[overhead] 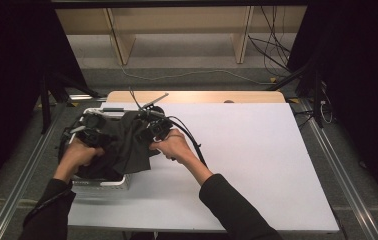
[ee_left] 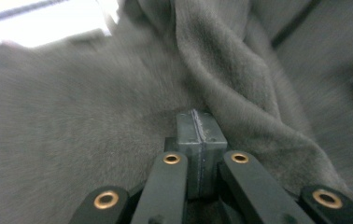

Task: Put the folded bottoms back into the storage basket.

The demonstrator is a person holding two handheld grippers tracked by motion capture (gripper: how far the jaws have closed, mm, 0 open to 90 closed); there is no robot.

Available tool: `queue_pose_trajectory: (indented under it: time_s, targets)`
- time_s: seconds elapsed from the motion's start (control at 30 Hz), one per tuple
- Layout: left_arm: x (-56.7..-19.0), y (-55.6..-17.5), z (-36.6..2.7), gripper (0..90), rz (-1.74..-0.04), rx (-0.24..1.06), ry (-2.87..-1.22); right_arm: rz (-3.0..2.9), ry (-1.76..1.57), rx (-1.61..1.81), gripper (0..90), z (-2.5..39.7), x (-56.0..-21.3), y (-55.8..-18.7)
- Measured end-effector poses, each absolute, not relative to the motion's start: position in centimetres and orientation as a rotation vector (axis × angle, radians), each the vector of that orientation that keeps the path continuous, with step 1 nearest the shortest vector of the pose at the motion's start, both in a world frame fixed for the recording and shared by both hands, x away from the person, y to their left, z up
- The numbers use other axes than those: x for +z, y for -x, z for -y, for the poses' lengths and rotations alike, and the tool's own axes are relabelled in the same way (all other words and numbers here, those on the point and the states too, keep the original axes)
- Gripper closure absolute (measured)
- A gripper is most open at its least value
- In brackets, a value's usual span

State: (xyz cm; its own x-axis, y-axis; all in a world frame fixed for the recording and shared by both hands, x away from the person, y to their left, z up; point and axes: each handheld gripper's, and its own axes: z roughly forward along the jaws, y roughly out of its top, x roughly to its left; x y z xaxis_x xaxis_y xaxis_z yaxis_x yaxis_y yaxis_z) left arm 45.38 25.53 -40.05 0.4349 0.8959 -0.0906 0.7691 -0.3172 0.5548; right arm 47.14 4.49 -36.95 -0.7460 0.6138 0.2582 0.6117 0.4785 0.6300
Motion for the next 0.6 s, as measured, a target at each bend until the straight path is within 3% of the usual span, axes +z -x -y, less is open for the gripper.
queue_pose_trajectory:
  time_s: [0.23, 0.37, 0.6]
  targets:
    - [-44.8, -45.8, -25.6, 89.2, -1.489, 0.36, -2.179, -2.697, -1.111, 1.172, 67.2, -4.3, -36.7, -46.9]
    - [-45.0, -45.3, -26.2, 88.8, -1.507, 0.323, -2.097, -2.703, -1.099, 1.163, 67.1, -4.2, -36.5, -46.7]
    - [-40.9, -44.3, -25.8, 65.9, -1.49, 0.4, -2.049, -2.679, -1.103, 1.2, 65.8, -3.3, -36.0, -46.8]
